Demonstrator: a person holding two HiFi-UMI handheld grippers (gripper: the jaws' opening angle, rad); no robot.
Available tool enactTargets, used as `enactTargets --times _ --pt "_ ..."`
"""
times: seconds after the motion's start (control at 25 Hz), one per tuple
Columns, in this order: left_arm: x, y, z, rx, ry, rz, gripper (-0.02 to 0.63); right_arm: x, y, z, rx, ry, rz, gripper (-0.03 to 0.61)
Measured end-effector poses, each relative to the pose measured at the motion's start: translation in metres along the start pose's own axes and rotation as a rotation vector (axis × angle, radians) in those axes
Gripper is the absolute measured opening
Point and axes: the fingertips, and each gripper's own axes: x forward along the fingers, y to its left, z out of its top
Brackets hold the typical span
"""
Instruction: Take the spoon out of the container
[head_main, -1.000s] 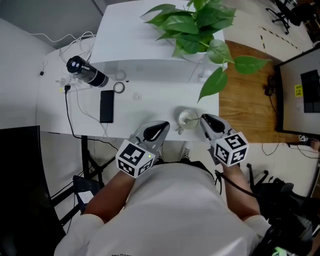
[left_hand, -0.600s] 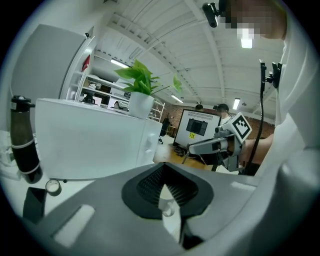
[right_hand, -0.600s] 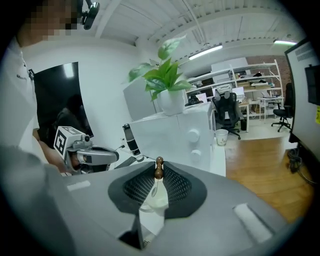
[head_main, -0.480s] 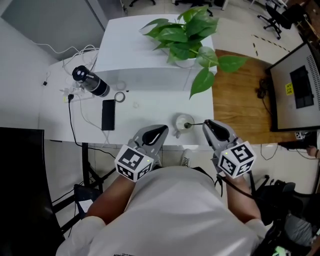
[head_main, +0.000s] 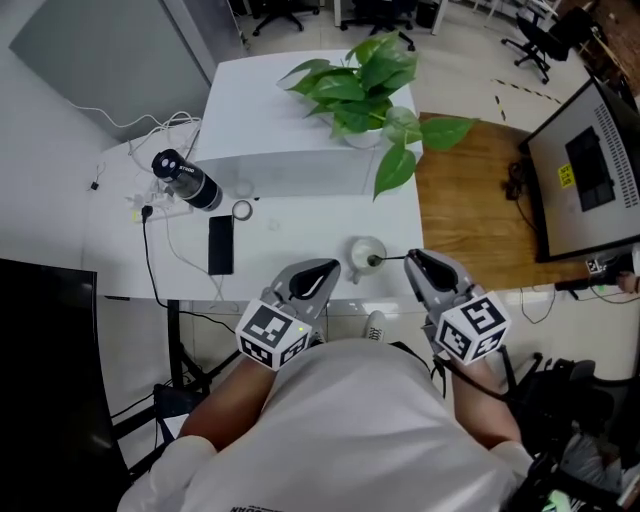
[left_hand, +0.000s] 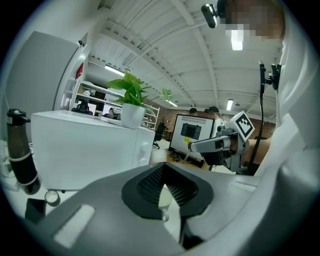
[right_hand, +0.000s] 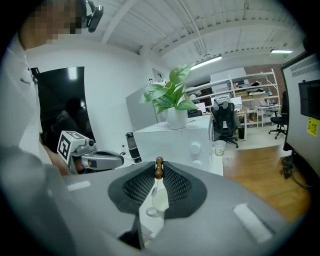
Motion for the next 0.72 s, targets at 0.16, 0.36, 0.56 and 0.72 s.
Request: enactTargets --times 0.16,0.36,0.56,0.72 --pt "-0.005 -0.001 0.004 0.009 -0.006 -0.025 0.005 -0.004 0.007 0.004 -0.001 -0.009 -0.028 0.057" --pt "-0.017 -0.002 -0.002 0.022 0.007 -0.089 0.005 -0.012 0.019 0.004 0.008 -0.029 -0.103 0.057" --pt "-0.034 -0.004 -0.019 0.007 0.032 -0.127 0.003 -0.028 0.035 -0.002 0.034 -0.054 -0.17 0.057" --pt "-0.045 -0.015 -0.03 0.006 0.036 -0.134 0.003 -0.041 0.051 -0.008 0.033 -0.069 -0.176 0.057"
